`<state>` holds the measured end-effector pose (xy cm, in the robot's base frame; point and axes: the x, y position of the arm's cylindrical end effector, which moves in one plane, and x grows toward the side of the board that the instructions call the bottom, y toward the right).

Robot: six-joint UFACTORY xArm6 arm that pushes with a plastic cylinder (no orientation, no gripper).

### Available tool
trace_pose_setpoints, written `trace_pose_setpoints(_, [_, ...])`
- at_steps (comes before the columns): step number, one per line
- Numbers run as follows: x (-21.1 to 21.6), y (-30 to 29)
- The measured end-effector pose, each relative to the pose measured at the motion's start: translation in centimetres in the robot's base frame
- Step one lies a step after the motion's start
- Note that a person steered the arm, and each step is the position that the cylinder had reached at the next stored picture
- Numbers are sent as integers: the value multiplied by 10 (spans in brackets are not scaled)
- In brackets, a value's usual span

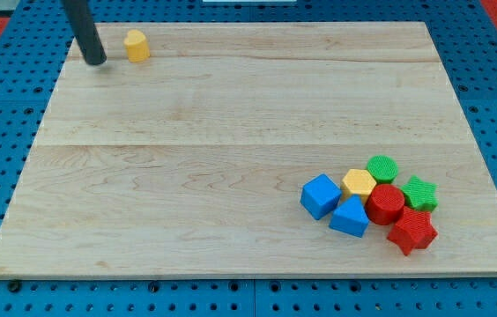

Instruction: Place the heart vertically above the hexagon

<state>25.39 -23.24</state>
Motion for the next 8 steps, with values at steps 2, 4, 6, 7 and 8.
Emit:
trace_pose_setpoints(2, [33, 192])
trace_pose_setpoints(4, [32, 205])
trace_pose_setpoints(6, [-11, 247])
trace_pose_setpoints(7, [35, 287])
trace_pose_setpoints(8, [78, 329])
